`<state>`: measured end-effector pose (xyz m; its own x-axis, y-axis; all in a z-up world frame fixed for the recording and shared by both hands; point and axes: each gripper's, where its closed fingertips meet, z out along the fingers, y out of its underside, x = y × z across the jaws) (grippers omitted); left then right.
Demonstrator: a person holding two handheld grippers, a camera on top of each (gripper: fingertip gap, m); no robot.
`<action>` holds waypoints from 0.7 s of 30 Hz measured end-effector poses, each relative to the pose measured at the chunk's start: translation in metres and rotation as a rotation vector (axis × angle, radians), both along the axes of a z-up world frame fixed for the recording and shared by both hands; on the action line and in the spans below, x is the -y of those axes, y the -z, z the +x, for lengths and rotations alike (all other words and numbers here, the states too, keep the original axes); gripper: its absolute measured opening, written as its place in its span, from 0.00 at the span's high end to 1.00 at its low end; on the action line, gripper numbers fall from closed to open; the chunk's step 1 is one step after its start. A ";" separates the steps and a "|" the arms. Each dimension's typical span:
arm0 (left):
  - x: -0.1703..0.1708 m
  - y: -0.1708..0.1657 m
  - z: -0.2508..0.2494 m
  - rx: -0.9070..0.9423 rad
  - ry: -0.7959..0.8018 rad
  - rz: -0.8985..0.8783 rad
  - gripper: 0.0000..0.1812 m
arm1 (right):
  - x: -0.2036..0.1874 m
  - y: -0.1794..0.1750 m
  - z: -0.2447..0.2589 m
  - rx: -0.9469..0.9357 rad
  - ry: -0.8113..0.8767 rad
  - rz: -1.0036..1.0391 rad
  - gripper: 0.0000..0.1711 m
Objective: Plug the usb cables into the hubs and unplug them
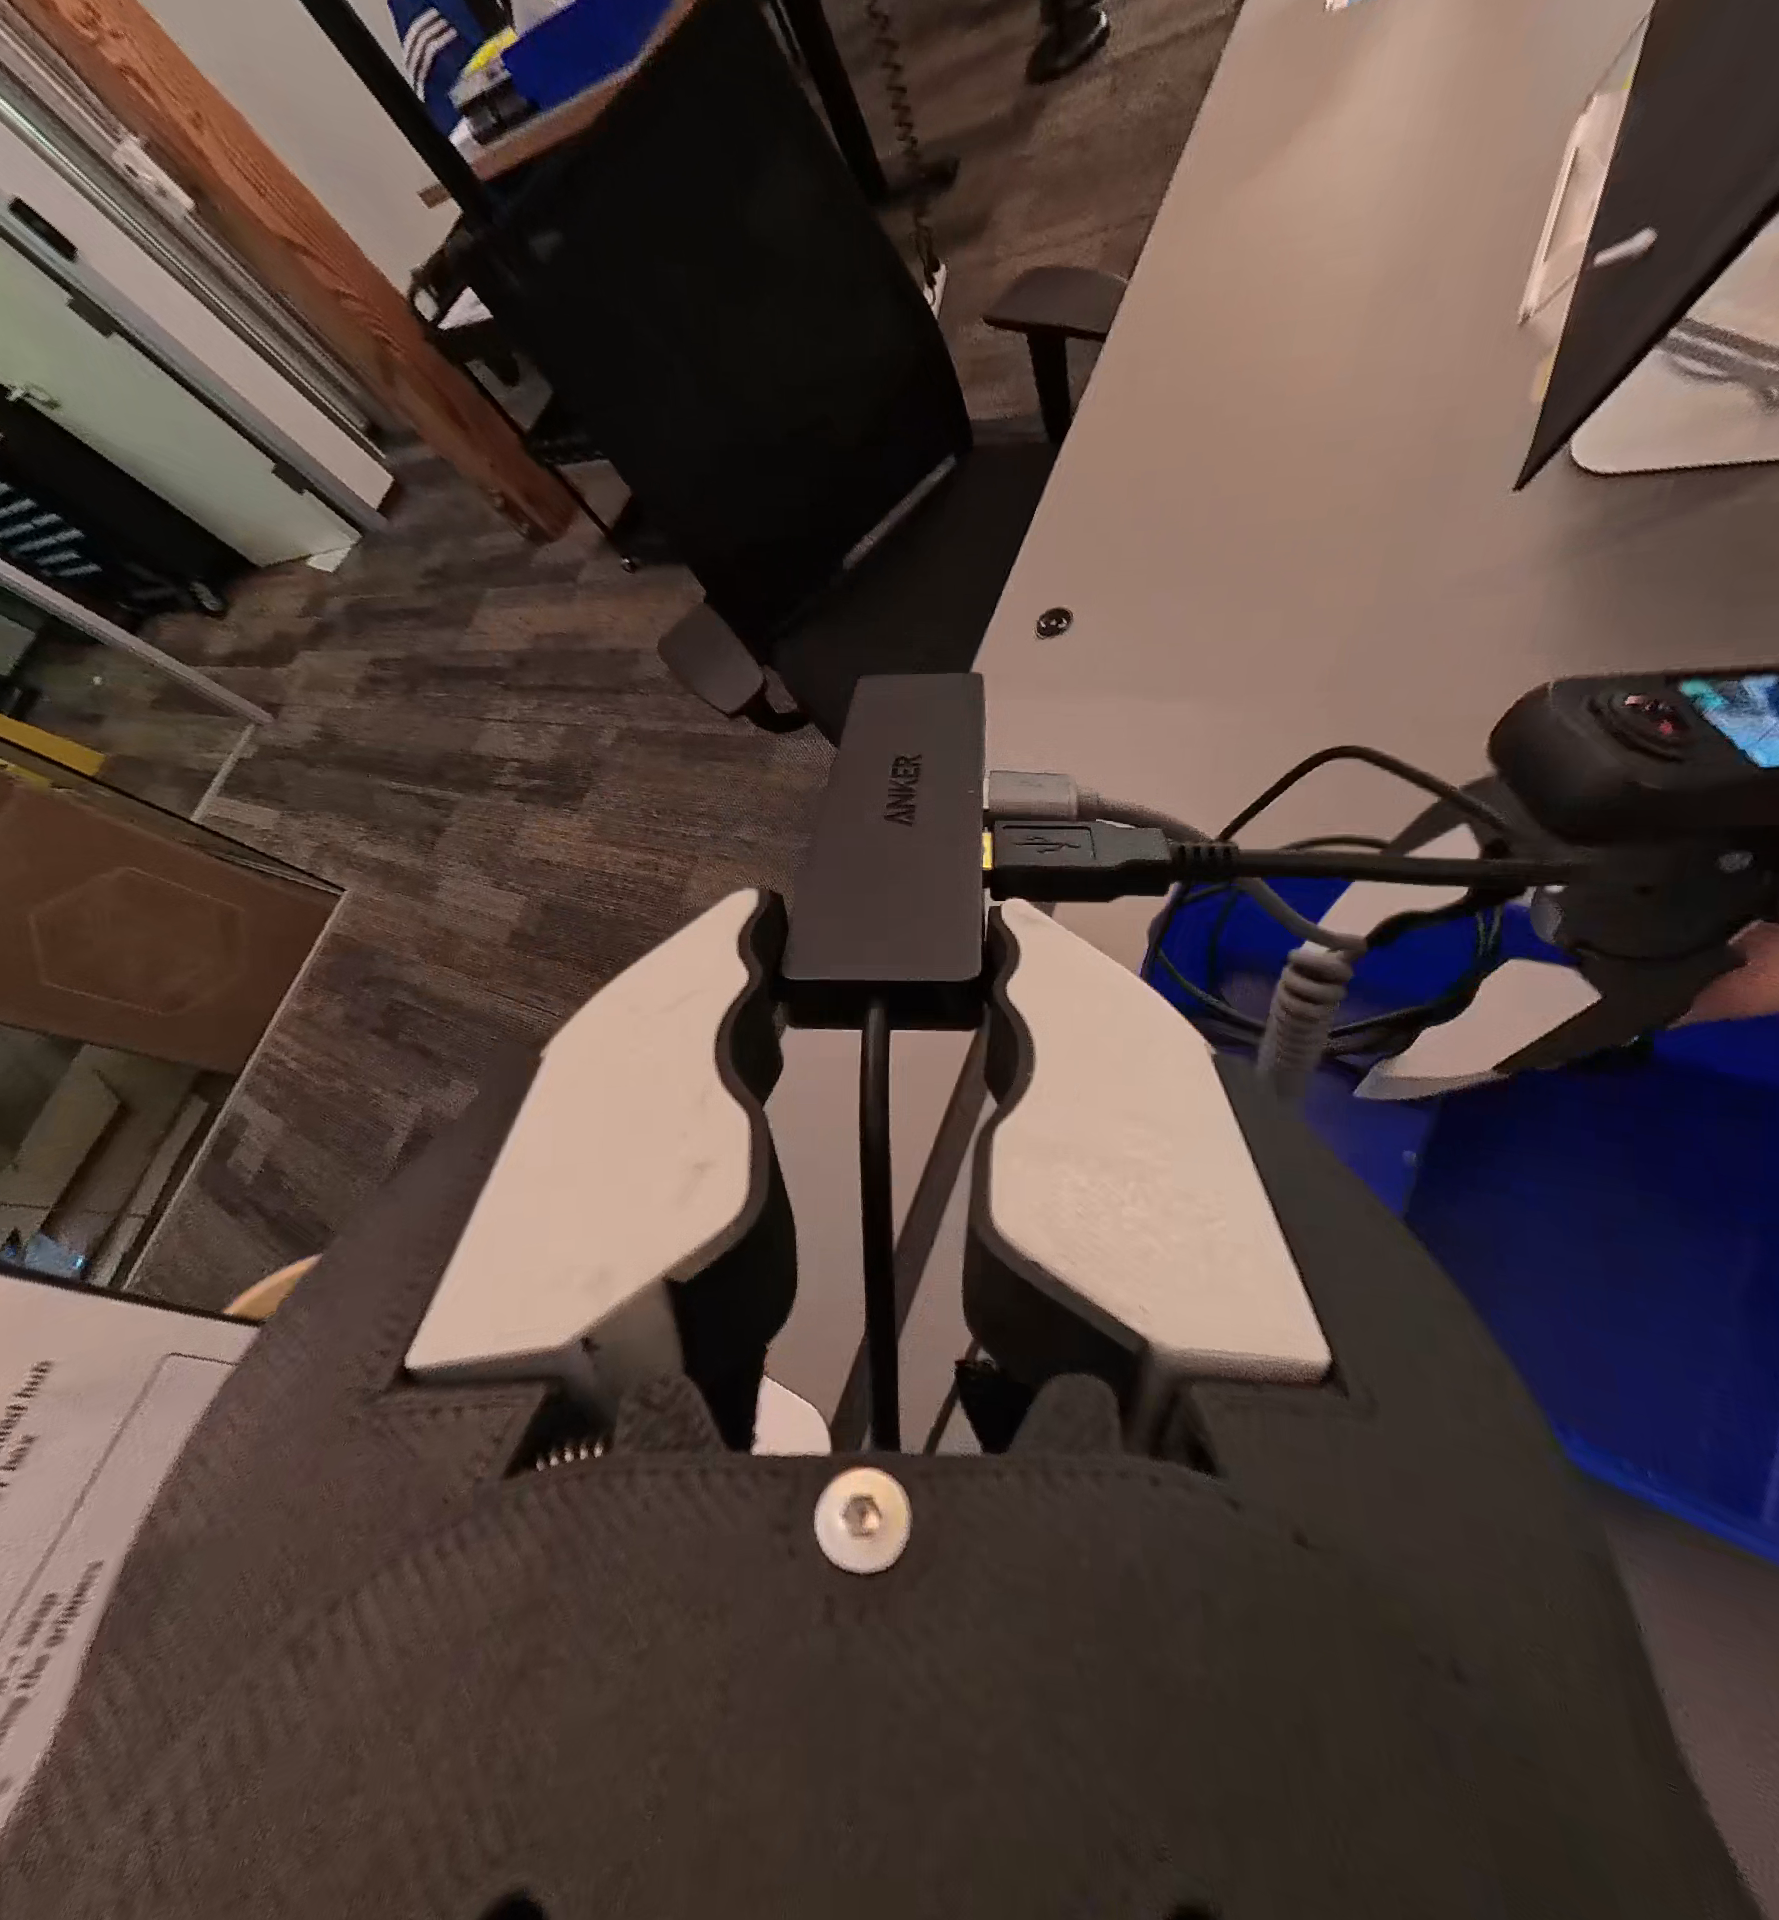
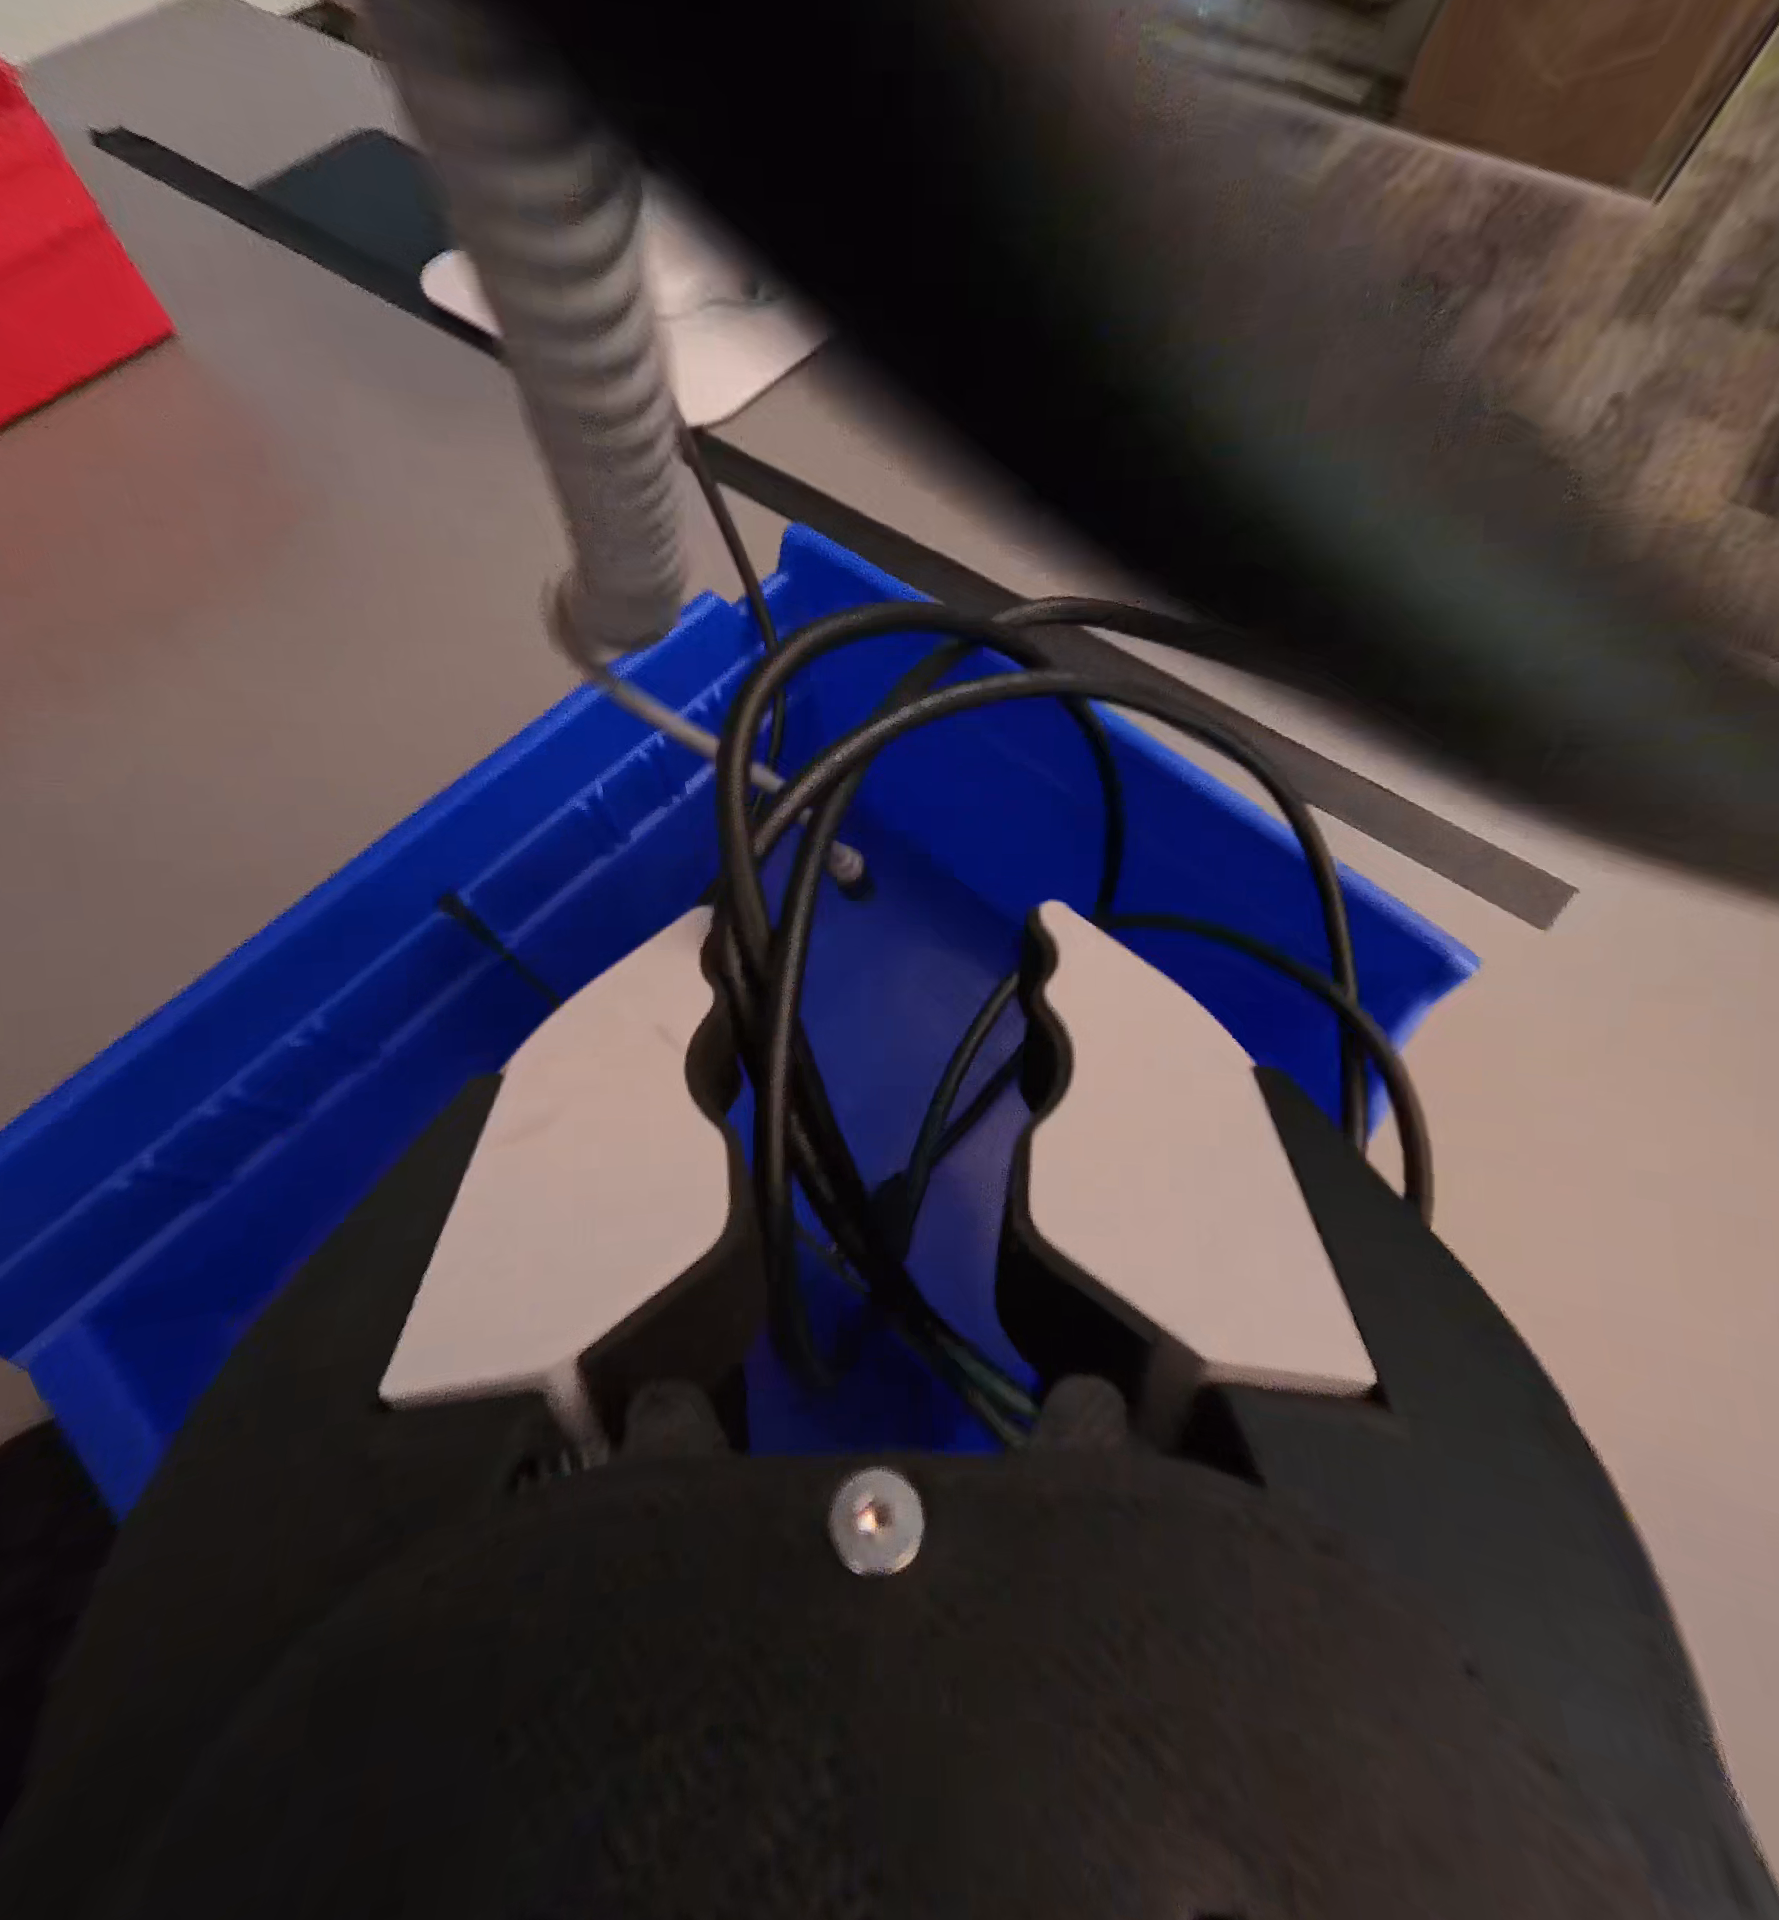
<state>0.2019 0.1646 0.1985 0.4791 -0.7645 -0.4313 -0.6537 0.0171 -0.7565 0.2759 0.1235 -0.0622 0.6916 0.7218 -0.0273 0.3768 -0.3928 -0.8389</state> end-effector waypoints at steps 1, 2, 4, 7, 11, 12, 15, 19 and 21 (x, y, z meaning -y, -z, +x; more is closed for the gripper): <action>0.000 0.007 -0.001 -0.007 -0.001 -0.005 0.80 | 0.005 0.001 0.003 0.012 -0.009 -0.007 0.69; -0.002 0.013 -0.002 -0.012 -0.005 -0.010 0.80 | 0.014 0.001 0.006 0.012 -0.032 -0.021 0.69; -0.005 0.027 -0.006 -0.032 -0.014 -0.019 0.80 | 0.031 -0.004 0.013 -0.008 -0.066 -0.014 0.69; -0.015 0.045 -0.012 -0.081 -0.042 0.004 0.80 | 0.049 -0.020 0.030 -0.084 -0.042 0.012 0.69; -0.032 0.059 -0.017 -0.091 -0.091 0.022 0.80 | 0.060 -0.029 0.039 -0.118 -0.031 0.040 0.68; -0.036 0.060 -0.019 -0.098 -0.101 0.038 0.80 | 0.062 -0.029 0.033 -0.117 -0.061 0.047 0.68; -0.046 0.063 -0.019 -0.122 -0.107 0.073 0.80 | 0.069 -0.004 0.014 -0.016 -0.165 -0.054 0.72; -0.044 0.070 -0.007 -0.147 -0.046 0.098 0.80 | 0.047 0.035 0.020 0.130 -0.098 -0.176 0.92; -0.040 0.075 0.000 -0.169 -0.009 0.123 0.80 | 0.041 0.045 0.018 0.106 -0.094 -0.223 0.92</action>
